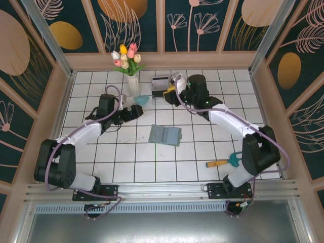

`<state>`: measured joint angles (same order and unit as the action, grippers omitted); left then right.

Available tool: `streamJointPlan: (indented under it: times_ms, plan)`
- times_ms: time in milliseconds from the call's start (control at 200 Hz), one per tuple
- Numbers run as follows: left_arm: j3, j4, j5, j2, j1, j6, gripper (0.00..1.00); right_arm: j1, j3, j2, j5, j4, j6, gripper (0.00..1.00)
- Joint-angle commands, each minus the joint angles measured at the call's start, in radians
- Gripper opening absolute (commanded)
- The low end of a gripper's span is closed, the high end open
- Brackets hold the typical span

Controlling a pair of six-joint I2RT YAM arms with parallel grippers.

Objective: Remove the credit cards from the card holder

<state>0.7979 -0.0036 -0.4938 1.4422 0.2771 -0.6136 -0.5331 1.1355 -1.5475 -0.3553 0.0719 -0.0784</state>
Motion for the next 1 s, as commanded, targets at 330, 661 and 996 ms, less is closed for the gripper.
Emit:
streamJointPlan:
  times_ms: [330,661,996]
  plan:
    - [-0.040,0.009,-0.007,0.048,0.117,-0.047,0.88,-0.130,-0.215,0.065,0.238,-0.164,0.888,0.40]
    - [0.015,-0.070,0.069,0.126,0.224,-0.131,0.70,-0.186,-0.288,-0.059,0.159,-0.159,1.023,0.40]
    - [0.089,-0.084,0.060,0.243,0.285,-0.192,0.60,-0.170,-0.274,-0.129,0.230,-0.283,1.001,0.40]
